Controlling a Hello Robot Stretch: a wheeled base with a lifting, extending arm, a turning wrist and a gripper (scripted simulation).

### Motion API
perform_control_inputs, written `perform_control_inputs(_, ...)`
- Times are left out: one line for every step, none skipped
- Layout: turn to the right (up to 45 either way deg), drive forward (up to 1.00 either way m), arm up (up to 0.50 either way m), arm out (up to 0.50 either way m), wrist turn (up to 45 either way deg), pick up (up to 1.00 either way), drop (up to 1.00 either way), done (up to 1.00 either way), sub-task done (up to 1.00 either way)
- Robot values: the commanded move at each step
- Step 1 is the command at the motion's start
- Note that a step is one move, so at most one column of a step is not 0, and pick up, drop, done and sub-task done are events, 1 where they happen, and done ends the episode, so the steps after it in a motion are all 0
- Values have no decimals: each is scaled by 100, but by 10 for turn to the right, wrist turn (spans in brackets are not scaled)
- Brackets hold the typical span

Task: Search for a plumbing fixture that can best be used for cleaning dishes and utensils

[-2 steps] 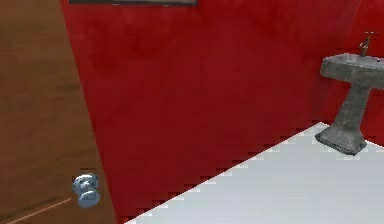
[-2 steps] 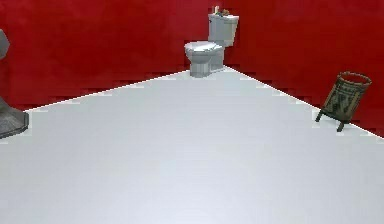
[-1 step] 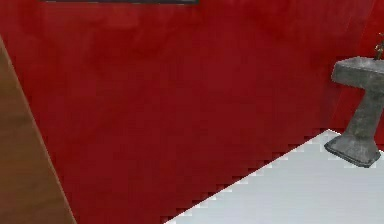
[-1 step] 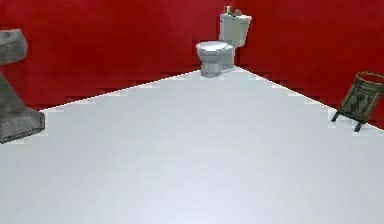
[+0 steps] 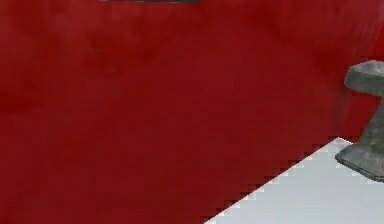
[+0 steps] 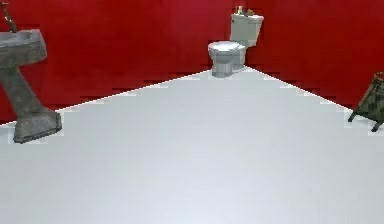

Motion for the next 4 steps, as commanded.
perform_control_inputs(450,0,0,0,0,0,0,0,0)
perform_control_inputs(360,0,0,0,0,0,0,0,0)
perform_control_inputs(0,20,0,0,0,0,0,0,0)
perform_control_inputs(-240,0,0,0,0,0,0,0,0)
